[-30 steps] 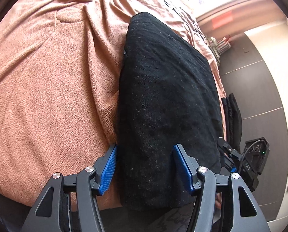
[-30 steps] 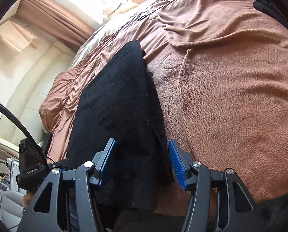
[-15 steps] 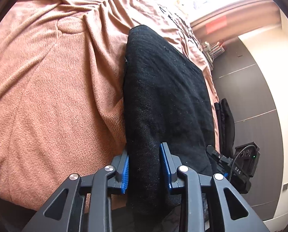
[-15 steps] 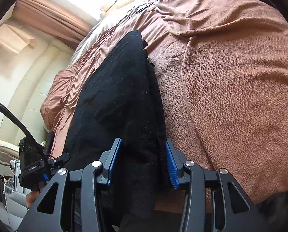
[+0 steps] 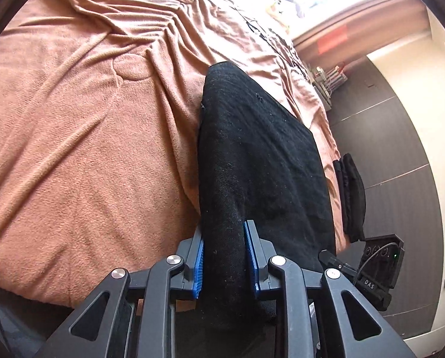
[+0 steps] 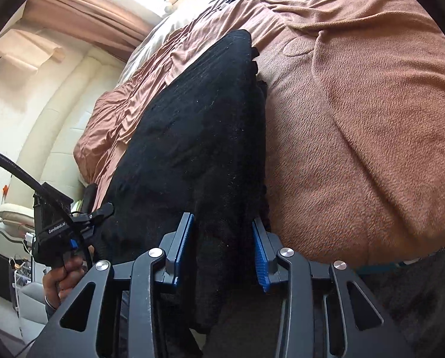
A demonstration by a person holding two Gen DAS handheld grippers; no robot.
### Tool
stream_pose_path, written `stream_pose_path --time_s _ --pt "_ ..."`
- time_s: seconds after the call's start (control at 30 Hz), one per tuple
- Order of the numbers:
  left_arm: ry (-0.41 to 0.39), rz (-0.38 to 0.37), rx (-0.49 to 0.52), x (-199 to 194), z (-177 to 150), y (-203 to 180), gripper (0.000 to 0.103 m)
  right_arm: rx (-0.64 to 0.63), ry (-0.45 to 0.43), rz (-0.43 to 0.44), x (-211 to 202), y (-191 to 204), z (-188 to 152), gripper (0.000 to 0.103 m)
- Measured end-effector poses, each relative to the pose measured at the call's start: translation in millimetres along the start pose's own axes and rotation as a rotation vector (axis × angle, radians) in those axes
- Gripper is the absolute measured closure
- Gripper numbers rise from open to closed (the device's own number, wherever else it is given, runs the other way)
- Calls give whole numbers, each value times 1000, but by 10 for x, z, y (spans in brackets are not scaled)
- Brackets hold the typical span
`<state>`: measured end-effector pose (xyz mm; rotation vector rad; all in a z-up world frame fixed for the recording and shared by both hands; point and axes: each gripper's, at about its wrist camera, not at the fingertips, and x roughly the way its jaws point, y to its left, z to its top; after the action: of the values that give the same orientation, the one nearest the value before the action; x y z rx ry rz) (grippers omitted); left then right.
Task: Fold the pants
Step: 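Close the left gripper on the folded pants edge, then open it, then grasp the folded black pants edge with the right gripper while the left gripper grasps its edge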
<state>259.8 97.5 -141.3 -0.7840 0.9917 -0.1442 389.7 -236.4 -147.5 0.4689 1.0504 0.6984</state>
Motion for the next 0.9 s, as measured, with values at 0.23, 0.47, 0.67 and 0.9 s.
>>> stream_pose_path --time_s 0.23,0.47,0.67,0.9 --pt "-2 43 -23 -156 19 185 77 -26 57 39 212 140 -64 68" --pt "22 90 -39 -107 11 290 64 -42 68 -11 210 99 54 66" --pt "13 72 -43 -149 99 382 54 -39 15 2 45 19 262 48" --pt "25 68 -40 -87 237 425 54 37 -9 21 50 -226 447 47"
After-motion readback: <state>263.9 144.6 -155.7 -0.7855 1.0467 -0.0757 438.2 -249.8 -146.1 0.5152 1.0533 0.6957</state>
